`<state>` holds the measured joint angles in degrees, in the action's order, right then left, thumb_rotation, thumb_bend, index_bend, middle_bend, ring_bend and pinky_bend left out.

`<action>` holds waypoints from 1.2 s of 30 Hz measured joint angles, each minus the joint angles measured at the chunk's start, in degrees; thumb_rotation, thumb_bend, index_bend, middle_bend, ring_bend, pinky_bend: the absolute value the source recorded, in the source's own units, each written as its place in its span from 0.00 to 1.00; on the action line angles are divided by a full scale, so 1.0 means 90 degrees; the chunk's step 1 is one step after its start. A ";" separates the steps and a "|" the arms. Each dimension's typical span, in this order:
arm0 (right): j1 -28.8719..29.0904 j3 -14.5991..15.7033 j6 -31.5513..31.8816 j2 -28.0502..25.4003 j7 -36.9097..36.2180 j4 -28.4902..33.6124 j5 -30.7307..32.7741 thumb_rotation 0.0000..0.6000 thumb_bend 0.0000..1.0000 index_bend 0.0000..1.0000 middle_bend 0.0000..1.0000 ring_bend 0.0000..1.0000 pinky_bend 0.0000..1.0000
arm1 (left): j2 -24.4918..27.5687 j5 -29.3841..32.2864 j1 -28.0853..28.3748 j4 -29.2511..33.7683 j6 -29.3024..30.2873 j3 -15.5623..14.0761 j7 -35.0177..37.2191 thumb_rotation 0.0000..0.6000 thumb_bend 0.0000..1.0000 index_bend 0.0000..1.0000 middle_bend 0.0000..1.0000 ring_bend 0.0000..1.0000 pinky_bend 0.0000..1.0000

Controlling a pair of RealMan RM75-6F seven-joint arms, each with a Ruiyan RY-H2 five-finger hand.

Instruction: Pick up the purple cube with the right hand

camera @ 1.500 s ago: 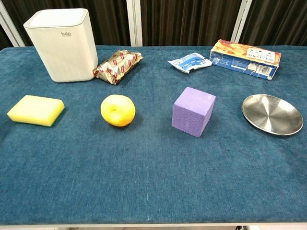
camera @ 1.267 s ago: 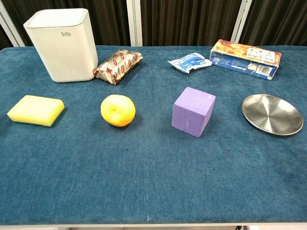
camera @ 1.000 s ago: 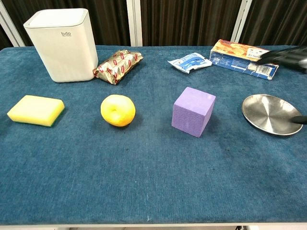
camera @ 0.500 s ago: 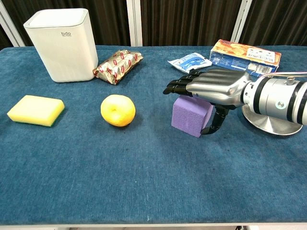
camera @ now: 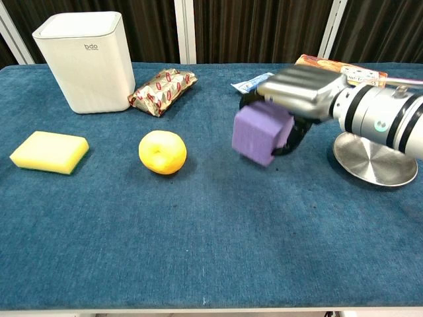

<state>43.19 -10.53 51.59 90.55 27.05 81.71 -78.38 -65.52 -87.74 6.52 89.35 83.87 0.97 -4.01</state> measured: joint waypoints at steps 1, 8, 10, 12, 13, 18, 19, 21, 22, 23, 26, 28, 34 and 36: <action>-0.0010 -0.0069 0.0174 -0.0002 -0.0061 -0.0065 -0.0032 1.00 0.36 0.83 0.64 0.65 0.64 | 0.0003 0.0006 0.0004 0.0002 -0.0011 0.0001 0.0003 1.00 0.12 0.00 0.00 0.00 0.00; -0.0009 -0.0508 0.0560 0.0002 0.0295 -0.0802 0.0485 1.00 0.36 0.79 0.64 0.65 0.63 | 0.0029 0.0006 0.0036 0.0018 -0.0077 -0.0010 0.0020 1.00 0.12 0.00 0.00 0.00 0.00; 0.0009 -0.0578 0.0503 0.0030 0.0469 -0.1096 0.0823 1.00 0.36 0.78 0.64 0.65 0.63 | 0.0032 0.0012 0.0043 0.0021 -0.0094 -0.0011 0.0015 1.00 0.12 0.00 0.00 0.00 0.00; 0.0027 -0.0604 0.0385 0.0068 0.0581 -0.1362 0.1116 1.00 0.36 0.78 0.64 0.65 0.63 | 0.0034 0.0022 0.0053 0.0024 -0.0119 -0.0010 0.0012 1.00 0.12 0.00 0.00 0.00 0.00; 0.0039 -0.0604 0.0279 0.0101 0.0636 -0.1534 0.1287 1.00 0.36 0.77 0.64 0.64 0.63 | 0.0035 0.0031 0.0059 0.0025 -0.0131 -0.0008 0.0010 1.00 0.12 0.00 0.00 0.00 0.00; 0.0071 -0.0466 -0.0061 0.0265 0.0763 -0.2072 0.1648 1.00 0.36 0.74 0.64 0.63 0.62 | 0.0045 0.0080 0.0077 0.0038 -0.0172 0.0007 0.0011 1.00 0.12 0.00 0.00 0.00 0.00; 0.0074 -0.0424 -0.0116 0.0305 0.0751 -0.2158 0.1684 1.00 0.36 0.73 0.64 0.63 0.62 | 0.0046 0.0087 0.0080 0.0037 -0.0175 0.0011 0.0012 1.00 0.12 0.00 0.00 0.00 0.00; 0.0075 -0.0383 -0.0166 0.0333 0.0691 -0.2218 0.1708 1.00 0.36 0.68 0.64 0.61 0.62 | 0.0047 0.0102 0.0087 0.0036 -0.0195 0.0015 0.0015 1.00 0.12 0.00 0.00 0.00 0.00; 0.0073 -0.0361 -0.0204 0.0334 0.0667 -0.2233 0.1738 1.00 0.36 0.65 0.63 0.60 0.62 | 0.0047 0.0110 0.0091 0.0037 -0.0209 0.0014 0.0015 1.00 0.12 0.00 0.00 0.00 0.00; 0.0073 -0.0345 -0.0252 0.0328 0.0669 -0.2237 0.1781 1.00 0.36 0.59 0.59 0.56 0.60 | 0.0048 0.0117 0.0097 0.0039 -0.0228 0.0014 0.0014 1.00 0.12 0.00 0.00 0.00 0.00; 0.0074 -0.0285 -0.0451 0.0254 0.0739 -0.2177 0.2004 1.00 0.36 0.33 0.45 0.43 0.55 | 0.0053 0.0131 0.0127 0.0048 -0.0295 0.0007 0.0006 1.00 0.12 0.00 0.00 0.00 0.00; 0.0067 -0.0246 -0.0514 0.0169 0.0797 -0.2060 0.2134 1.00 0.36 0.10 0.33 0.34 0.50 | 0.0053 0.0140 0.0143 0.0047 -0.0324 0.0004 -0.0002 1.00 0.12 0.00 0.00 0.00 0.00; 0.0006 -0.0174 -0.0459 -0.0105 0.1042 -0.1511 0.2461 1.00 0.36 0.00 0.16 0.17 0.40 | 0.0053 0.0170 0.0164 0.0050 -0.0368 0.0003 -0.0034 1.00 0.12 0.00 0.00 0.00 0.00; -0.0024 -0.0157 -0.0379 -0.0213 0.1107 -0.1277 0.2522 1.00 0.36 0.00 0.13 0.15 0.39 | 0.0050 0.0171 0.0167 0.0054 -0.0372 -0.0001 -0.0040 1.00 0.12 0.00 0.00 0.00 0.00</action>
<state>42.97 -11.94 48.18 88.63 37.02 70.22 -55.69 -65.08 -86.20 8.02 89.84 80.52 0.97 -4.37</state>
